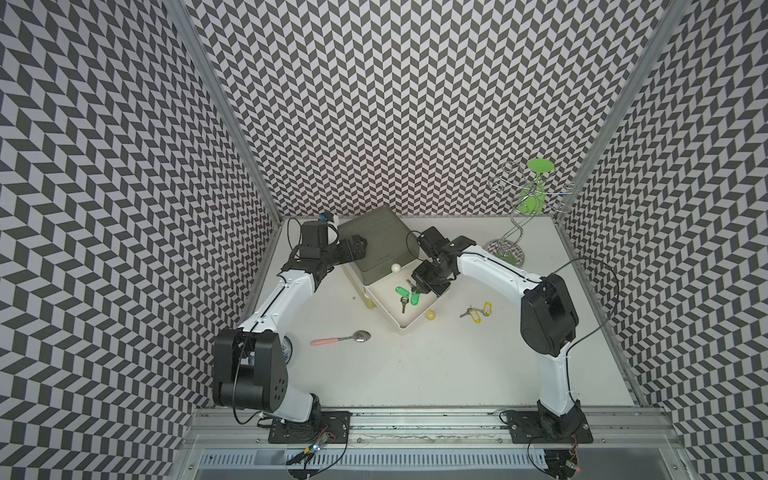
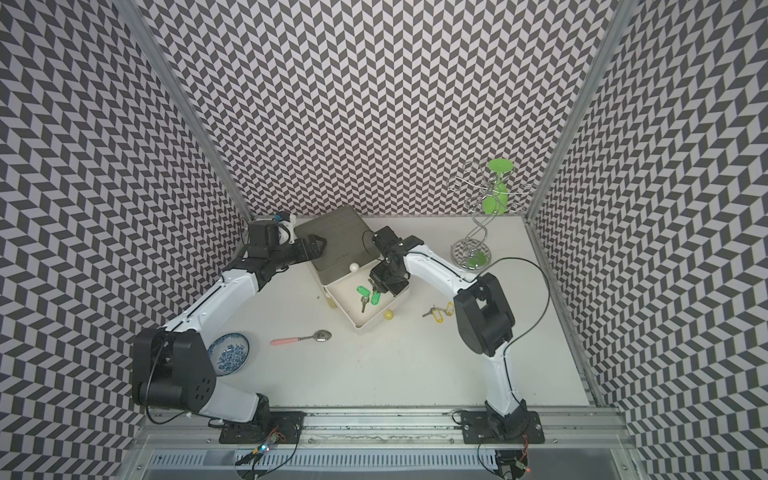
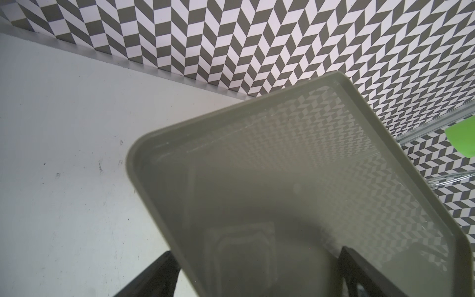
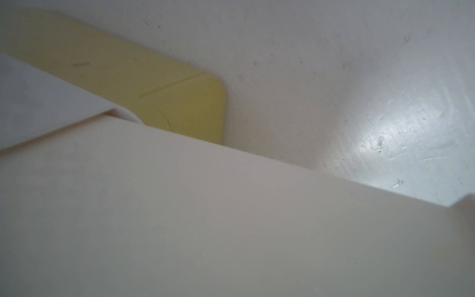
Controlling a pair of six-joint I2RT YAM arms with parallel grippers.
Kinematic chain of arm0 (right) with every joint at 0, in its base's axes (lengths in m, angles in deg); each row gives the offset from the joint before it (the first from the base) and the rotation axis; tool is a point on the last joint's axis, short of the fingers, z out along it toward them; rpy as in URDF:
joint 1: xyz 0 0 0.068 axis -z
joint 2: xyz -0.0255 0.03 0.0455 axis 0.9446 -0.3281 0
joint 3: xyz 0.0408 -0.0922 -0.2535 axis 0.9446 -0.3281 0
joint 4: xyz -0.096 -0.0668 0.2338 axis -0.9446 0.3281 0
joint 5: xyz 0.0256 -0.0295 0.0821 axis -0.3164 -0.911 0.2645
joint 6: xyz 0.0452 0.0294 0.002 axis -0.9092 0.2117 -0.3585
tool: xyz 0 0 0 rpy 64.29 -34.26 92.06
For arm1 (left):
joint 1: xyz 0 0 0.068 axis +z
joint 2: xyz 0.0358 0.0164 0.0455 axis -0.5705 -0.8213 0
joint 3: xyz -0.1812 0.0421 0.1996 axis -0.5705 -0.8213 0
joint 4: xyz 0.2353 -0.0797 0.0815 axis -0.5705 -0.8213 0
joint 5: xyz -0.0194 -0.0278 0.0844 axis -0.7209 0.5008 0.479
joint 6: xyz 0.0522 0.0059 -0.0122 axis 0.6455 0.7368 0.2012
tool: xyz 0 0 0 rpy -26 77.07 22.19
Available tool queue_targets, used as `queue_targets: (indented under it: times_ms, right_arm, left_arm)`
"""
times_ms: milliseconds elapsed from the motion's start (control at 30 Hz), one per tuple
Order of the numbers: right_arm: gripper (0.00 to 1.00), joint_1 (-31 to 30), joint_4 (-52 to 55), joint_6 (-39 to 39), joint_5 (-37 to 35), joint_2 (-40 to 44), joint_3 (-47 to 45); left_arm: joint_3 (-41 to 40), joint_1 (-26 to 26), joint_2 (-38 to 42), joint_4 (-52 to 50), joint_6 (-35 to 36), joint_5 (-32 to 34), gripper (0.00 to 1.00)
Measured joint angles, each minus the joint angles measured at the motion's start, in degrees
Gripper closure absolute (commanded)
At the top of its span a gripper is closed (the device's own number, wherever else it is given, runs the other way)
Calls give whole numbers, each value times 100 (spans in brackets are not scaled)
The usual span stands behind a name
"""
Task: Take the keys out of the drawer
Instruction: Pick up the key from the drawer, then place the key at the center of the board.
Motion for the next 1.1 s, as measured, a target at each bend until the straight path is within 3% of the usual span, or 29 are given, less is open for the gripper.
queue_targets:
  times_ms: [333,700,733,800,900,1033,1100]
  right_arm:
    - [100,46,304,155,-415,33,179]
    - [100,72,-42,297,-452,809,282]
    - [96,81,-55,302,-448,885,282]
    - [66,105,-140,350,-380,1049,208]
    - [49,153,-741,697,13,1377,-376]
    - [48,214,-2041,1080,466,2059,-1893]
    - [49,236,-2188,1451,579,2245,-2216]
  left_arm:
    - [-79,0,37,111,-4,11,1]
    - [-72,0,50,101,-4,15,1]
    - [-72,0,50,98,-4,15,1]
    - [-72,0,55,98,-4,15,1]
    - [-72,0,70,98,-4,17,1]
    - [-72,0,101,94,-4,15,1]
    - [-72,0,103,94,-4,15,1]
